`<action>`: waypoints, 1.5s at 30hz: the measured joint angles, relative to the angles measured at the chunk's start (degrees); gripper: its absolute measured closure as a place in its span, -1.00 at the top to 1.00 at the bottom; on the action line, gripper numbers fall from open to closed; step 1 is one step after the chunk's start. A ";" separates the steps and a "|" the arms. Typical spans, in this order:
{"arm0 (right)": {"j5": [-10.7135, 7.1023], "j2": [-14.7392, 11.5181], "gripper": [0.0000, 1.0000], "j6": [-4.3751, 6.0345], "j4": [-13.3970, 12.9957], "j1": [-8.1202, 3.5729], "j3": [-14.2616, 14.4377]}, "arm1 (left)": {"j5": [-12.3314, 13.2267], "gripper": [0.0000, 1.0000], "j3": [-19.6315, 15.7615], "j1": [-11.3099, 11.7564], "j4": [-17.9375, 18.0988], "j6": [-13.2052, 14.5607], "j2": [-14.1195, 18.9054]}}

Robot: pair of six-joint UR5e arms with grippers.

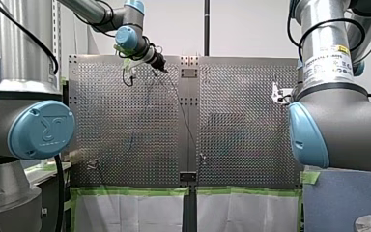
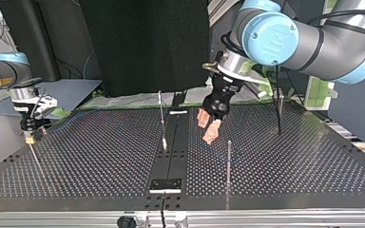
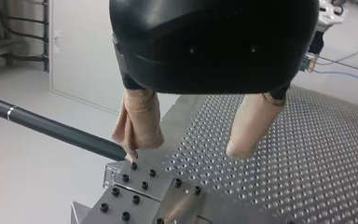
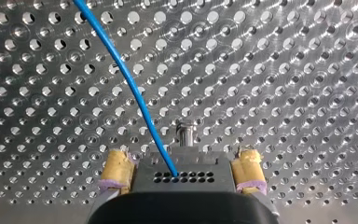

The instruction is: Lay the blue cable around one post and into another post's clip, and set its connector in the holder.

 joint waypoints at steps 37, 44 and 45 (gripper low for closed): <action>0.21 -0.02 0.97 0.00 0.08 0.00 -0.01 | -13.48 1.00 -0.06 0.54 -0.23 6.79 0.01; 0.20 -0.05 0.97 0.00 0.09 0.00 -0.02 | -13.59 1.00 -0.12 0.55 -0.29 6.43 0.01; 0.20 -0.04 0.97 0.00 0.09 0.00 -0.02 | -13.67 1.00 -0.12 0.55 -0.29 6.25 0.02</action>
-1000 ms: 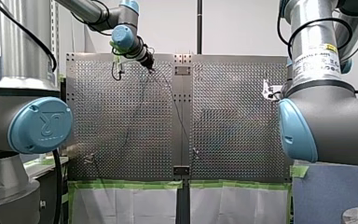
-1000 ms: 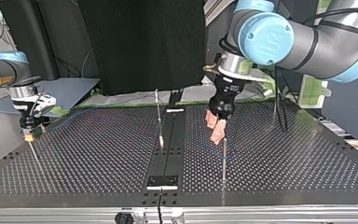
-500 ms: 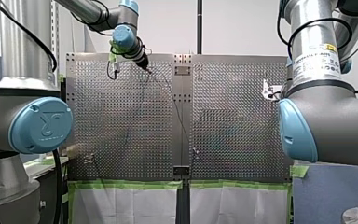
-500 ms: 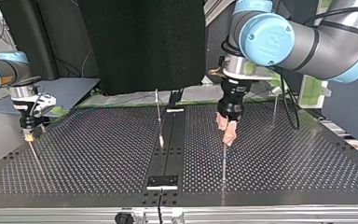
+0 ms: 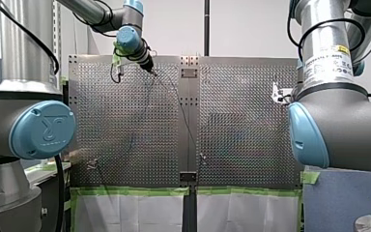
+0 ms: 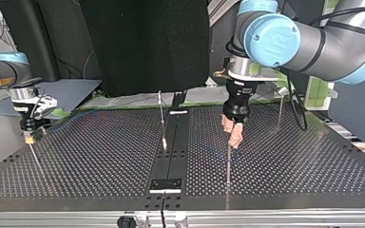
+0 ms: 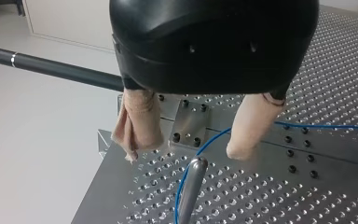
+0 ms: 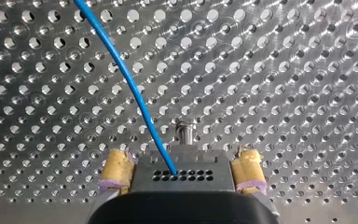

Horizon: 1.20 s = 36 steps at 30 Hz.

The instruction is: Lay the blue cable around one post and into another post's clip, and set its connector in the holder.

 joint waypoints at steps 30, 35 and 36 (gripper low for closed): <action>0.00 -0.04 0.97 0.00 0.09 0.02 0.00 | -3.00 1.00 -0.05 0.79 -1.15 -3.21 -0.03; 0.00 -0.05 0.97 0.00 0.08 0.02 0.00 | -2.99 1.00 -0.29 1.09 -1.15 -3.26 -0.03; 0.00 -0.05 0.97 0.00 0.07 0.02 0.00 | -2.99 1.00 -0.31 1.12 -1.15 -3.26 -0.02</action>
